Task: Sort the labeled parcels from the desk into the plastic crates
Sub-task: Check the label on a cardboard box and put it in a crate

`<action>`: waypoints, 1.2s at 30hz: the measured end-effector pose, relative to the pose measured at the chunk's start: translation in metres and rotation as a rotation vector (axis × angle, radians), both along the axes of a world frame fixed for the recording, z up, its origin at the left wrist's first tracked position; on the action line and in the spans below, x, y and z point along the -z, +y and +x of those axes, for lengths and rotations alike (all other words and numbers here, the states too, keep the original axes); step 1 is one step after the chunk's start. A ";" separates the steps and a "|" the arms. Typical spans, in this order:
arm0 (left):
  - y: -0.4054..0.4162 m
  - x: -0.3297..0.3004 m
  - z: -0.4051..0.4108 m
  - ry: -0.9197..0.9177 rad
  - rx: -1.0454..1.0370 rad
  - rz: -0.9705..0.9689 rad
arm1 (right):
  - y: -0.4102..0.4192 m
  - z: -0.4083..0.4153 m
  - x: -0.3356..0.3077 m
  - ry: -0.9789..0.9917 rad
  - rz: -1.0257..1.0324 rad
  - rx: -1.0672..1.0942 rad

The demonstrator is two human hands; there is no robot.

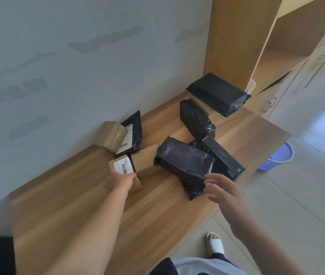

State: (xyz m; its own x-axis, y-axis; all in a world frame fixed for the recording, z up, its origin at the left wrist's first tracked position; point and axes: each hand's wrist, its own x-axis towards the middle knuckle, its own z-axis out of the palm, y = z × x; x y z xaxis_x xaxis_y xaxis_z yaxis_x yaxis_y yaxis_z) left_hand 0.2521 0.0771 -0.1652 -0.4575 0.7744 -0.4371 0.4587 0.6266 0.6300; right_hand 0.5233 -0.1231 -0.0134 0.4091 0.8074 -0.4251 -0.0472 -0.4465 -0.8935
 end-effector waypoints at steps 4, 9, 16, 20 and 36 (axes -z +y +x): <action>-0.023 -0.037 0.003 -0.065 -0.138 0.052 | 0.035 0.025 -0.009 0.035 -0.019 -0.158; -0.063 -0.099 0.017 -0.308 -0.319 0.185 | 0.073 0.033 -0.014 0.065 -0.022 -0.365; -0.127 -0.172 0.063 -0.734 -0.491 0.501 | 0.105 0.008 -0.031 0.149 0.029 -0.679; -0.154 -0.200 0.109 -0.830 -0.463 0.630 | 0.107 -0.004 -0.054 0.253 0.152 -0.811; -0.240 -0.238 0.152 -0.674 -0.226 0.894 | 0.106 0.067 -0.103 0.369 0.424 -1.215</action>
State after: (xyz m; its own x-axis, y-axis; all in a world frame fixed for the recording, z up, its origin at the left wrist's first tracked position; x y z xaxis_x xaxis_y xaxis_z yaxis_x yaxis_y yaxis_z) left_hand 0.4043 -0.1628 0.0723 -0.5074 0.8615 0.0198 -0.2077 -0.1445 0.9675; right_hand 0.5904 -0.0174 0.0898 -0.7410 0.6713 0.0178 -0.0877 -0.0704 -0.9937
